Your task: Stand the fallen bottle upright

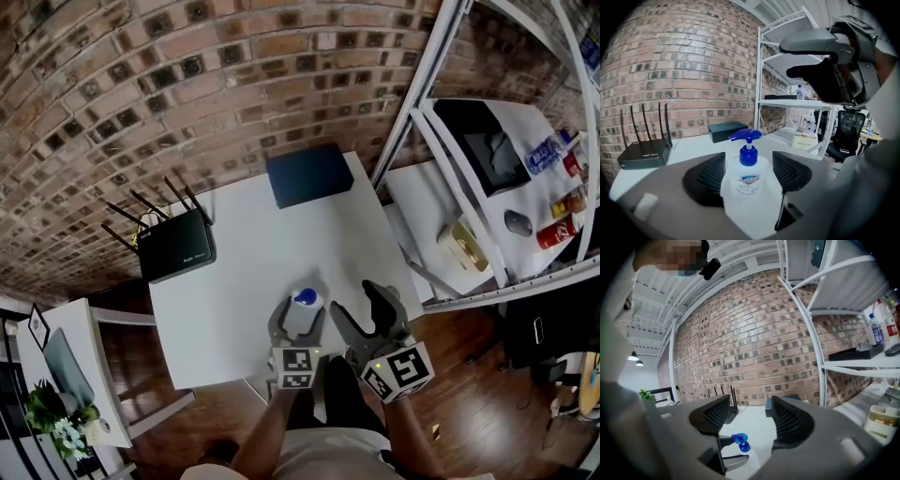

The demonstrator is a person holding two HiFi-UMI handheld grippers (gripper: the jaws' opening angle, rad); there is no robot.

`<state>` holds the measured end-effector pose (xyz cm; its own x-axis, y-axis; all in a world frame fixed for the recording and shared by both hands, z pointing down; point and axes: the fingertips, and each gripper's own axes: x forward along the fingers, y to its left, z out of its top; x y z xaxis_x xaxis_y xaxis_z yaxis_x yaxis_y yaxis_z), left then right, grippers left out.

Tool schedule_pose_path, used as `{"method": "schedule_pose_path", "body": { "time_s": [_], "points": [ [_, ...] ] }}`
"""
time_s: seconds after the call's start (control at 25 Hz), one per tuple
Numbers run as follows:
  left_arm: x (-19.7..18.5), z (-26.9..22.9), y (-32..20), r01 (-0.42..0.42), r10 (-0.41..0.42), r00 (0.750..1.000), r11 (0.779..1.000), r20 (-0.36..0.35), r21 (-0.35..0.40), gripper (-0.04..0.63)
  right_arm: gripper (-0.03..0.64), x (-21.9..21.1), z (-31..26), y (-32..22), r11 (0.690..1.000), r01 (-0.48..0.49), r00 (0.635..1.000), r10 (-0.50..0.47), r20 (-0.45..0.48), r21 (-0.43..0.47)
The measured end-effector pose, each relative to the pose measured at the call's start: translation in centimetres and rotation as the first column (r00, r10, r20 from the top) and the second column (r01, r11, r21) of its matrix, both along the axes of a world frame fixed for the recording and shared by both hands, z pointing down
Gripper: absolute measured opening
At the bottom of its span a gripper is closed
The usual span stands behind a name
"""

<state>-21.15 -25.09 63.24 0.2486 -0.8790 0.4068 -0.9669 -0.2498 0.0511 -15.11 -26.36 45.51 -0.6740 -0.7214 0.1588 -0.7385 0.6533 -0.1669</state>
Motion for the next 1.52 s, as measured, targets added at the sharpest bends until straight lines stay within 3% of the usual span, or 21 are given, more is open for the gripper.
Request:
{"method": "schedule_pose_path", "body": {
  "time_s": [0.16,0.36,0.52,0.6,0.68,0.88,1.04,1.16,1.24,1.36,1.52],
  "points": [
    [-1.0,-2.2,1.9,0.014,-0.013,1.0,0.999,-0.01,0.046,0.333,0.27,-0.1,-1.6,1.9,0.999,-0.009,1.0,0.009,-0.008,0.038],
    [-3.3,-7.6,5.0,0.1,-0.096,0.995,0.984,-0.031,0.15,0.333,0.27,1.0,-4.1,5.3,0.993,-0.029,0.999,0.033,-0.032,0.113],
    [-3.1,-12.7,8.2,0.153,-0.147,0.988,0.957,-0.04,0.246,0.333,0.283,4.0,-5.8,7.9,0.978,-0.103,0.994,0.107,-0.011,0.181],
    [-2.5,-15.0,10.5,0.185,-0.184,0.982,0.94,-0.031,0.286,0.333,0.339,6.0,-6.4,9.5,0.965,-0.141,0.99,0.141,0.015,0.222],
    [-1.7,-17.0,13.1,0.223,-0.229,0.973,0.923,-0.019,0.313,0.336,0.342,7.9,-6.4,11.9,0.96,-0.136,0.99,0.139,0.006,0.243],
    [1.8,-21.0,21.9,0.317,-0.325,0.945,0.883,-0.039,0.347,0.351,0.327,14.2,-4.5,19.1,0.98,-0.107,0.994,0.109,-0.004,0.166],
    [6.5,-21.8,27.4,0.3,-0.323,0.946,0.894,0.015,0.334,0.357,0.239,19.9,-3.0,22.8,0.99,-0.102,0.994,0.104,-0.013,0.102],
    [8.2,-22.2,30.0,0.297,-0.318,0.948,0.901,0.018,0.315,0.37,0.242,22.3,-4.6,24.4,0.971,-0.121,0.986,0.143,-0.089,0.208],
    [7.8,-23.7,31.3,0.296,-0.324,0.946,0.891,0.025,0.345,0.373,0.241,22.7,-6.2,25.1,0.956,-0.138,0.98,0.17,-0.104,0.26],
    [6.1,-26.0,32.5,0.296,-0.337,0.941,0.869,0.035,0.397,0.377,0.18,21.7,-8.5,26.0,0.942,-0.138,0.98,0.174,-0.095,0.307],
    [3.6,-26.4,33.7,0.292,-0.33,0.944,0.86,0.019,0.419,0.393,0.178,18.3,-9.5,27.6,0.93,-0.111,0.983,0.154,-0.097,0.351]
  ]
}}
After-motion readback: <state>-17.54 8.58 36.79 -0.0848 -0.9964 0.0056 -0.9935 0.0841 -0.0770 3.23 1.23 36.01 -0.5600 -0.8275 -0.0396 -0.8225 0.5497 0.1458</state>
